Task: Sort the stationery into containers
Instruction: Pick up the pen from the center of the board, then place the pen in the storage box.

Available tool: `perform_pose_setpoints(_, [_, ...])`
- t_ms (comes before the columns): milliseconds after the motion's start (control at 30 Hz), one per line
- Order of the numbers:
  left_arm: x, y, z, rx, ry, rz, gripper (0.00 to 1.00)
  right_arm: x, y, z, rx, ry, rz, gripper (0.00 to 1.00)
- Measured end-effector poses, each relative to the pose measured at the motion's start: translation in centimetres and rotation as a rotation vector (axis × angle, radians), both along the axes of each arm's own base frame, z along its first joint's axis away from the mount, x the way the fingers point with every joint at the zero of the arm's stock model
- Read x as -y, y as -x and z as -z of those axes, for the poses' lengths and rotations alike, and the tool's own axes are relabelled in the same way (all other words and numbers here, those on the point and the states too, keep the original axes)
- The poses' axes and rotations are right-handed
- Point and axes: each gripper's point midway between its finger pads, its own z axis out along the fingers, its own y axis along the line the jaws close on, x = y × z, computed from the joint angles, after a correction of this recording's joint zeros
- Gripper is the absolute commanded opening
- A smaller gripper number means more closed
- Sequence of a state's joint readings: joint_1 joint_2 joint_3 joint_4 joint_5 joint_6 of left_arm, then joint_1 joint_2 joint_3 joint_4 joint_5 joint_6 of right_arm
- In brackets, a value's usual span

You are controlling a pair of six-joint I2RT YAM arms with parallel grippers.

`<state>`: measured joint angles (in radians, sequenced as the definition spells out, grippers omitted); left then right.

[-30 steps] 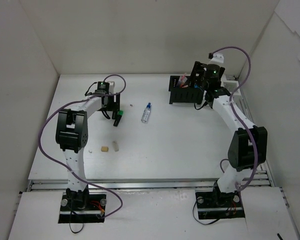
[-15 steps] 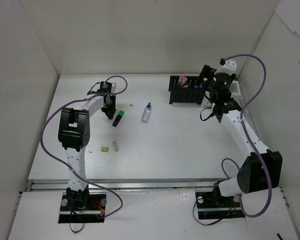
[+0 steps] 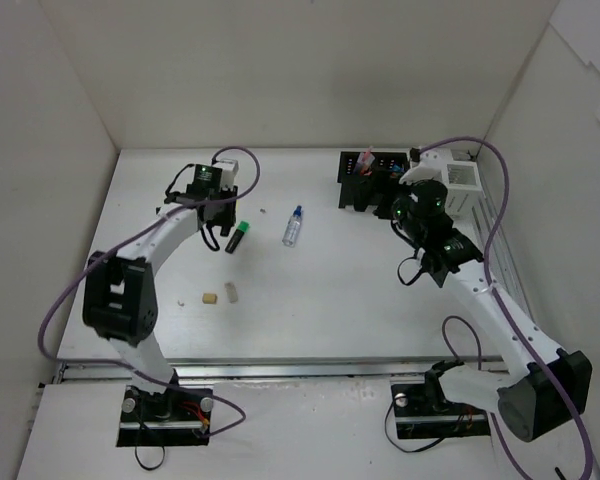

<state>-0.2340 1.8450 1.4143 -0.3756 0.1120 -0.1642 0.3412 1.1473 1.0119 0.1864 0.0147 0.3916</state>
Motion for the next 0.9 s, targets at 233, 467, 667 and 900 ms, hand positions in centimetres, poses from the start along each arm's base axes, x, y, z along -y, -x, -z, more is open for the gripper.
perform_pose_setpoints(233, [6.5, 7.7, -10.1, 0.277, 0.095, 0.216, 0.00, -8.6, 2.6, 5.7, -0.181, -0.087, -0.271, 0.95])
perform_pose_setpoints(467, [8.5, 11.7, -9.7, 0.290, 0.117, 0.301, 0.00, -14.6, 4.4, 6.4, -0.207, -0.178, -0.404, 0.96])
perform_pose_setpoints(667, [10.3, 13.2, -9.4, 0.280, 0.128, 0.353, 0.00, -18.4, 4.7, 7.7, -0.227, -0.213, -0.444, 0.96])
perform_pose_setpoints(900, [11.1, 14.0, -9.9, 0.289, 0.135, 0.379, 0.00, -21.0, 4.3, 11.9, -0.313, -0.189, -0.417, 0.80])
